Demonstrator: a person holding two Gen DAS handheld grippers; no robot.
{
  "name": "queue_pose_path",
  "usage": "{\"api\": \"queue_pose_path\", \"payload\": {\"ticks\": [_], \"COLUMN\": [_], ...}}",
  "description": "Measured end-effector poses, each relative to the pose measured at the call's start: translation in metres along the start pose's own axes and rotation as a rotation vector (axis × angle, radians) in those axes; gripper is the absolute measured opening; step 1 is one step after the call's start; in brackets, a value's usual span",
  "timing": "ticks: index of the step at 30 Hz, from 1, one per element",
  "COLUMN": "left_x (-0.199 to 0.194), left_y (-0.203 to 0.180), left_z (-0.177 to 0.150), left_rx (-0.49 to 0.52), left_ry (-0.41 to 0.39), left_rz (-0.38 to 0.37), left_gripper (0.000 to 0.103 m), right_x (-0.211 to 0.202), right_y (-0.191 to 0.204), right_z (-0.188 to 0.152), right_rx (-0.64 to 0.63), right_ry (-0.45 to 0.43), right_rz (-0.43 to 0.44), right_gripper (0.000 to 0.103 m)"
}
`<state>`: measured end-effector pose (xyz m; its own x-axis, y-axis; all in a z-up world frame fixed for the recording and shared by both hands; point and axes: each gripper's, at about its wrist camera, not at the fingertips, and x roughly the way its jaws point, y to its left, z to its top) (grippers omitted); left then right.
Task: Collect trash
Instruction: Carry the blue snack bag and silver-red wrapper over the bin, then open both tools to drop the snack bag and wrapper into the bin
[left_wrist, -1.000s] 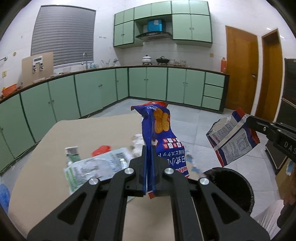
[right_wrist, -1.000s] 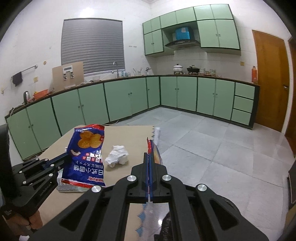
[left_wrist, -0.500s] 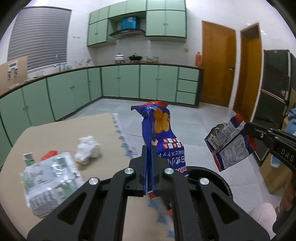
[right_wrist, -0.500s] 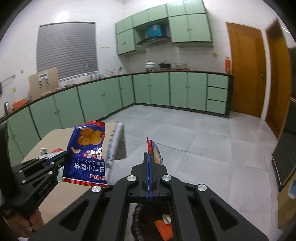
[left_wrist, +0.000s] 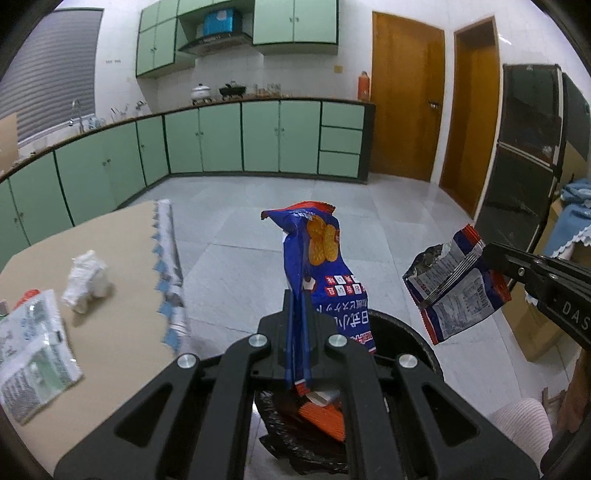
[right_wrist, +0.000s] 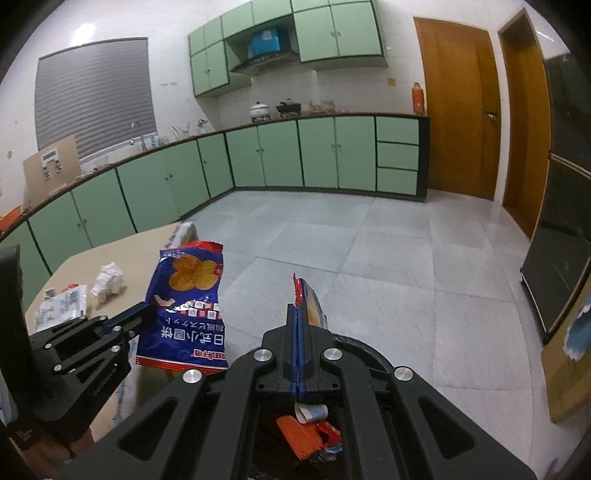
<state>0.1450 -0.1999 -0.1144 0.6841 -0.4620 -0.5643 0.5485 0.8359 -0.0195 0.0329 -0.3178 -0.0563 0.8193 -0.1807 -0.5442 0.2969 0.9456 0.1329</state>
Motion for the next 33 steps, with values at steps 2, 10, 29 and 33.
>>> {"api": "queue_pose_path", "payload": {"ticks": [2, 10, 29, 33], "left_x": [0.008, 0.04, 0.068, 0.059], "left_y": [-0.006, -0.018, -0.019, -0.013], "left_z": [-0.001, -0.006, -0.002, 0.002], "left_rx": [0.009, 0.022, 0.004, -0.018], "left_ry": [0.013, 0.063, 0.127, 0.103], "left_rz": [-0.005, -0.019, -0.039, -0.033], "left_gripper": [0.003, 0.003, 0.011, 0.032], "right_x": [0.004, 0.024, 0.062, 0.056], "right_y": [-0.006, -0.02, -0.036, -0.033], "right_z": [-0.002, -0.009, -0.018, -0.015], "right_rx": [0.01, 0.04, 0.087, 0.09], "right_ry": [0.013, 0.06, 0.14, 0.12], "right_rz": [-0.007, -0.025, -0.041, -0.048], "right_gripper": [0.001, 0.001, 0.013, 0.033]}}
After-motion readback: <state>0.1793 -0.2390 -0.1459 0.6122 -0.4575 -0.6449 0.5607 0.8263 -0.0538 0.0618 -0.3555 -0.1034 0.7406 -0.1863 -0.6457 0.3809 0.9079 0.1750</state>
